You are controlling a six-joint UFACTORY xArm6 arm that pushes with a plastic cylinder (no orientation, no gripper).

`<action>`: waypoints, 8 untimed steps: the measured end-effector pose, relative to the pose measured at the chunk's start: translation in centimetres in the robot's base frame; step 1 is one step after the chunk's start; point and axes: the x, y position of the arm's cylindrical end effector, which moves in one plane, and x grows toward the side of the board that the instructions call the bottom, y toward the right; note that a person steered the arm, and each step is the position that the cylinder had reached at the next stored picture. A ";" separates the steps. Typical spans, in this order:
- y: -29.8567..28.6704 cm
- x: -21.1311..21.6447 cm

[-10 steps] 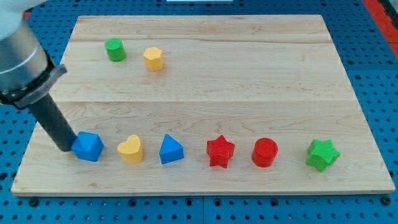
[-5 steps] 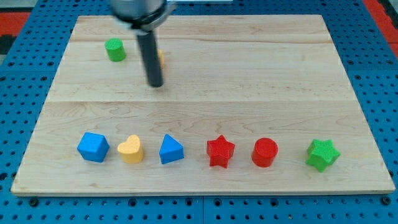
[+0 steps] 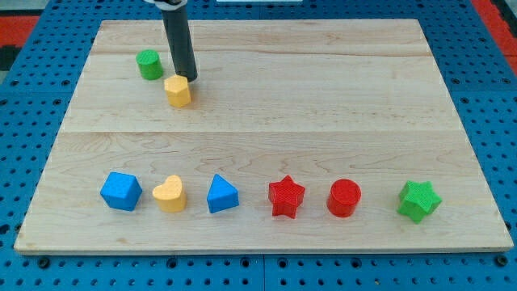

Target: Move yellow hexagon above left to blue cube

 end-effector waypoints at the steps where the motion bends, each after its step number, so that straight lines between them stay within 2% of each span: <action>1: -3.3 3.4; 2: -5.8 6.5; 3: -5.8 8.4; 4: -2.7 7.6; 6: -9.4 11.1; 8: -11.1 14.1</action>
